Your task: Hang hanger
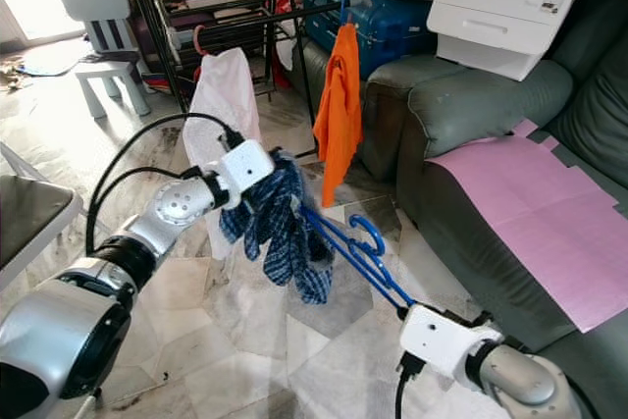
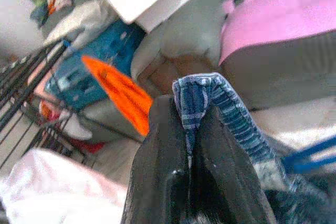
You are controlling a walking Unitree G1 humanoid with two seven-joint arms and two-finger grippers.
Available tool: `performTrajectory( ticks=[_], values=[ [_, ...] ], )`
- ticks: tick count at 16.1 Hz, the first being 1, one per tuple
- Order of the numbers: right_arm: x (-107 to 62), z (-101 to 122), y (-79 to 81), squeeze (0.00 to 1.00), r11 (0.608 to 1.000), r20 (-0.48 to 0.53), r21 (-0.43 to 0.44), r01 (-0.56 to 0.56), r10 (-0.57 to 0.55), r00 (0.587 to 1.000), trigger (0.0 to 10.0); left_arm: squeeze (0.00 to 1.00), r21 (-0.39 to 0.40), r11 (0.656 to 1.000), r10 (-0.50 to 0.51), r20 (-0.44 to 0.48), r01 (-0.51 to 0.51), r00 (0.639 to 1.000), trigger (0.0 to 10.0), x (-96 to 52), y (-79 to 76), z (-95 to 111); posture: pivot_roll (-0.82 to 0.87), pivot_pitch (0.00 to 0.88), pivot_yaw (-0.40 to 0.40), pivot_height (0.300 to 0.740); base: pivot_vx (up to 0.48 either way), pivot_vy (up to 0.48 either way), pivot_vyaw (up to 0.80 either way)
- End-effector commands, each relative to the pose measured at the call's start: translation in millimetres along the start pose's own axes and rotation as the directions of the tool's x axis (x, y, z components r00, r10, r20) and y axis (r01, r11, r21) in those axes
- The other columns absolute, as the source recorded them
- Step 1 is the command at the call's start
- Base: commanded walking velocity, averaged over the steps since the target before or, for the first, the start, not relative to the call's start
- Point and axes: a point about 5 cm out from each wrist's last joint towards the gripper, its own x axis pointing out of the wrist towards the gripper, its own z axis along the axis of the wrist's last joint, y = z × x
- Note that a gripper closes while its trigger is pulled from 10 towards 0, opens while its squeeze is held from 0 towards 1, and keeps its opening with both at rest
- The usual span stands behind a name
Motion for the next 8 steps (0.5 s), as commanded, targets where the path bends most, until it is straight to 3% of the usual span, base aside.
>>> performTrajectory(
  ticks=[1,5,6,8],
  values=[
    [2.5,1,1.5,0.0,1.0,0.016,0.006,-0.013,0.013,1.0,10.0,0.0,0.03,1.0,-0.002,0.055,0.0,0.998,10.0,1.4,6.5,10,-0.05,0.0,0.062,0.74,0.0,0.0,0.0],
    [11.3,-14,-10.1,0.0,0.988,0.027,0.136,0.076,-0.08,0.996,10.0,0.0,-0.02,0.999,-0.032,0.195,0.036,0.98,10.0,8.0,8.9,32,-0.03,0.0,0.049,0.74,0.0,0.0,0.0],
    [13.4,-20,-26.4,0.0,0.956,0.016,0.21,0.203,-0.21,0.977,10.0,0.0,-0.042,0.998,-0.045,0.248,0.057,0.968,10.0,10.7,10.1,42,-0.02,0.0,0.046,0.74,0.0,0.0,0.0],
    [9.6,-26,-45.0,0.0,0.906,0.017,0.301,0.299,-0.318,0.948,10.0,0.0,-0.036,0.997,-0.047,0.312,0.062,0.949,10.0,12.9,14.2,55,-0.02,0.0,0.044,0.74,0.0,0.0,0.0]
  ],
)
